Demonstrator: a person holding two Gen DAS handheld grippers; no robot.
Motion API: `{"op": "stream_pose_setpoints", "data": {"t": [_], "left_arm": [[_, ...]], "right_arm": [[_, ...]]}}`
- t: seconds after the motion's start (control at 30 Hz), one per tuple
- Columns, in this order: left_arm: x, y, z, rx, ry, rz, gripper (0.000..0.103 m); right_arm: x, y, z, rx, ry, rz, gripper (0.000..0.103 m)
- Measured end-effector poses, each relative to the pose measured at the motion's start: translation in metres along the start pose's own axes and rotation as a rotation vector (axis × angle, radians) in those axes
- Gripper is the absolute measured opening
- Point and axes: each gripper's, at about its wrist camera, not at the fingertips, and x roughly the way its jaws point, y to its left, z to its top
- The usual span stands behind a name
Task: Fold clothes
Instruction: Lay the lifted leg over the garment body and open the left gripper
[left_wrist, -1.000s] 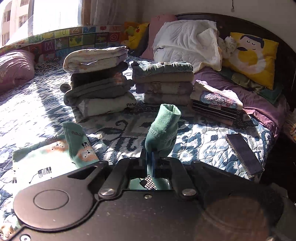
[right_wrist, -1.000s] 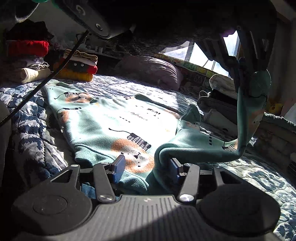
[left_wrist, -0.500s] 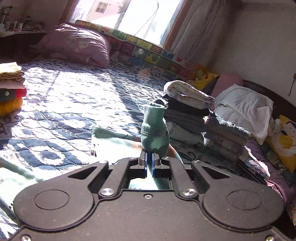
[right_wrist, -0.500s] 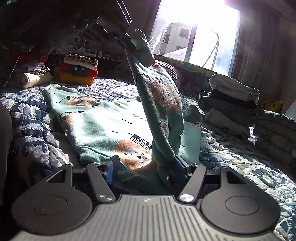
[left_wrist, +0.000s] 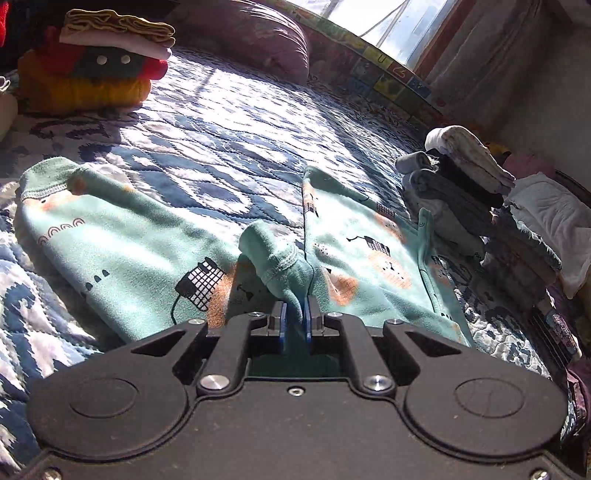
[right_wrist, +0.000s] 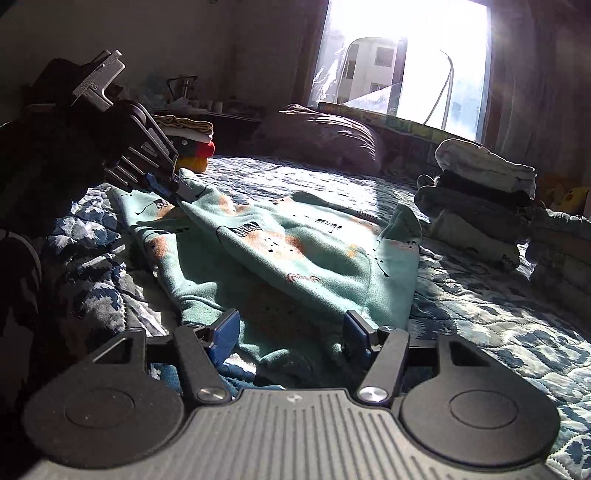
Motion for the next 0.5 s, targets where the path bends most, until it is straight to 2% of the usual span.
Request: {"op": "stream_pose_setpoints", "data": {"t": [0.07, 0.1, 0.13, 0.2, 0.27, 0.3, 0.33, 0.37, 0.4, 0.5], "left_arm": [[0.0, 0.007, 0.0, -0.047, -0.002, -0.011, 0.021], [-0.001, 0.01, 0.001, -0.068, -0.017, -0.013, 0.036], [-0.002, 0.013, 0.002, -0.088, -0.032, -0.013, 0.042], [-0.001, 0.015, 0.005, -0.106, -0.053, -0.012, 0.042], [0.002, 0.014, 0.008, -0.104, -0.067, -0.001, 0.04], [0.005, 0.013, 0.009, -0.09, -0.07, 0.012, 0.03], [0.008, 0.012, 0.01, -0.086, -0.059, 0.027, 0.011], [0.01, 0.012, 0.012, -0.091, -0.054, 0.037, 0.009], [0.01, 0.013, 0.014, -0.096, -0.064, 0.035, 0.008], [0.002, 0.012, 0.02, -0.097, -0.117, 0.023, 0.007]], "right_arm": [[-0.007, -0.004, 0.003, 0.011, -0.03, -0.014, 0.06], [-0.01, -0.007, 0.004, 0.023, -0.046, -0.026, 0.061], [-0.011, -0.01, 0.004, 0.033, -0.064, -0.05, 0.063], [-0.008, -0.014, 0.003, 0.054, -0.078, -0.076, 0.064], [0.002, -0.017, 0.0, 0.078, -0.065, -0.063, 0.064], [0.008, -0.012, -0.004, 0.05, -0.03, -0.057, 0.066], [0.014, -0.007, -0.009, 0.015, 0.011, -0.05, 0.069], [0.02, -0.002, -0.014, -0.02, 0.051, -0.044, 0.07], [0.021, 0.002, -0.014, -0.049, 0.055, -0.048, 0.07], [0.015, -0.007, -0.009, 0.006, 0.053, -0.008, 0.068]]}}
